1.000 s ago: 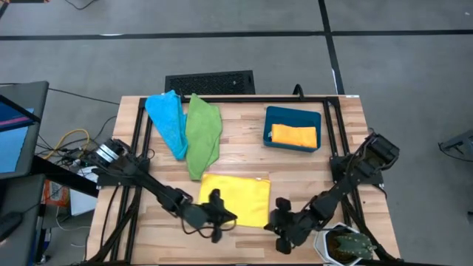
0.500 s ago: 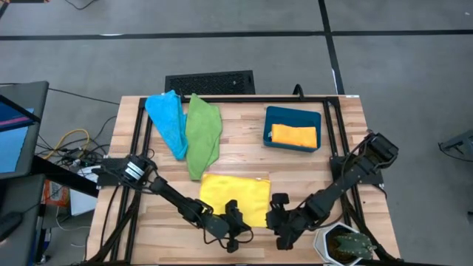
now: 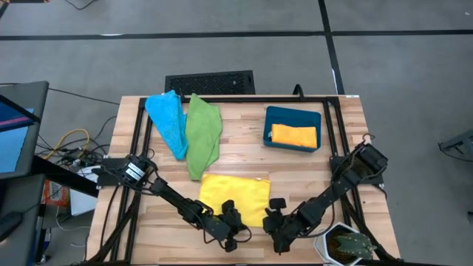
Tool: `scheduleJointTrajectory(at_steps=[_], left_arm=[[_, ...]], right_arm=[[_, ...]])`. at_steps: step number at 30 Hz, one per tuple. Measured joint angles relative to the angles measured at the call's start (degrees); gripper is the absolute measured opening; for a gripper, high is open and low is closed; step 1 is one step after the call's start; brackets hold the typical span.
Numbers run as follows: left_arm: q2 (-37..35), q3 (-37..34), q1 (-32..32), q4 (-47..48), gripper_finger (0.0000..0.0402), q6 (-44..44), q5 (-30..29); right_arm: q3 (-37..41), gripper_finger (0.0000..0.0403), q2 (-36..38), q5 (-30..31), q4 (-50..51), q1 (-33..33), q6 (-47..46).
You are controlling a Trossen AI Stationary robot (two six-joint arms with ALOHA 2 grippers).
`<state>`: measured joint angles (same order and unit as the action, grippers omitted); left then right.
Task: Fold microfiber towels
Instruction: Fold the yellow microfiber cloth
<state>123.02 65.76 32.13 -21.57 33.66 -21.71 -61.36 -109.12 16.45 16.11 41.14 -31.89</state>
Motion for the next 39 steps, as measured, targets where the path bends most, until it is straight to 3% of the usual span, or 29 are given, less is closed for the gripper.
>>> scheduleJointTrajectory(at_steps=[6, 11, 19, 26, 31, 39], left_arm=[[-0.05, 0.00, -0.12, 0.09, 0.0000, 0.31, 1.72], [-3.98, 0.81, -0.21, 1.45, 0.0000, 0.27, 4.80], [-7.05, 0.61, 1.84, 11.79, 0.0000, 0.32, -4.20], [-4.00, 0.56, 1.90, 10.43, 0.0000, 2.62, -6.37], [-3.85, 0.55, 1.42, 14.63, 0.0000, 3.49, -8.76], [-3.85, 0.57, 1.56, 14.03, 0.0000, 2.77, -7.50]], right_arm=[[-0.28, 0.0145, -2.39, 0.48, 0.38, 0.12, -3.25], [-0.24, 0.0096, -2.51, 0.54, 1.53, 0.11, -3.90], [-0.13, 0.0043, -2.58, 0.52, 1.48, -0.19, -3.79], [-0.37, 0.0038, -2.65, 0.18, 1.66, -0.41, -3.66], [-1.25, 0.0036, -2.73, 0.09, 2.44, -0.41, -3.57], [-1.25, 0.0033, -2.73, 0.07, 2.68, -0.41, -3.62]])
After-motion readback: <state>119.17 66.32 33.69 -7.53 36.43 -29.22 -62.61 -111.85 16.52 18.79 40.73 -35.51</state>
